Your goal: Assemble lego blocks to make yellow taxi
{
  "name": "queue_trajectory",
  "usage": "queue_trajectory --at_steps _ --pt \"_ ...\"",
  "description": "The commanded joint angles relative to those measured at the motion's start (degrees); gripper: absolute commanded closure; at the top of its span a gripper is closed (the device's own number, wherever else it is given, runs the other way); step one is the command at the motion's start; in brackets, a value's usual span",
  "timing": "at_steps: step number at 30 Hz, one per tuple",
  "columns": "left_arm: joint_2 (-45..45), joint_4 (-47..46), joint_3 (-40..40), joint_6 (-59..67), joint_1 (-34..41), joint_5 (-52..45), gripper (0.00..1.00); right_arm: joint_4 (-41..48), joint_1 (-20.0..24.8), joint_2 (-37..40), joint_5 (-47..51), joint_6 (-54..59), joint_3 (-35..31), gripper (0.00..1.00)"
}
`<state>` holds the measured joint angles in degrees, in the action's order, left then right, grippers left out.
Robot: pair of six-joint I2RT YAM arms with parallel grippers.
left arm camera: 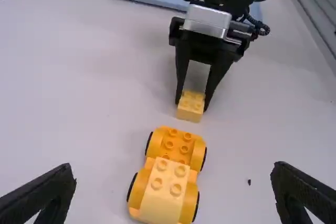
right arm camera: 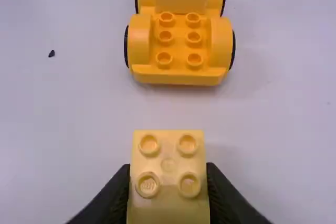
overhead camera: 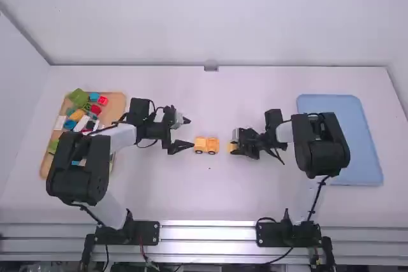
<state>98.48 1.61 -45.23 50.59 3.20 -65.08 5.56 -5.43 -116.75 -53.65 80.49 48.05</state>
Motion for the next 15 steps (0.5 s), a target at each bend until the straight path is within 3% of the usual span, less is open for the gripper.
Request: queue_trajectory --at_steps 1,7,11,15 --pt "-1.2 0.0 1.6 3.8 1.1 0.3 0.01 0.3 0.6 -1.7 -0.1 0.4 0.7 0.82" --pt "-0.1 10.2 7.3 4.8 4.9 6.5 0.01 0.2 2.6 -1.2 -8.0 0.3 1.5 0.78" --pt "2.9 21.8 10.0 -3.5 6.3 11.1 0.01 4.7 3.2 -0.1 -11.3 0.3 4.0 0.77" --pt "7.0 26.3 9.8 -3.7 6.3 10.2 0.01 11.0 2.0 0.4 -10.3 0.3 8.2 0.77"
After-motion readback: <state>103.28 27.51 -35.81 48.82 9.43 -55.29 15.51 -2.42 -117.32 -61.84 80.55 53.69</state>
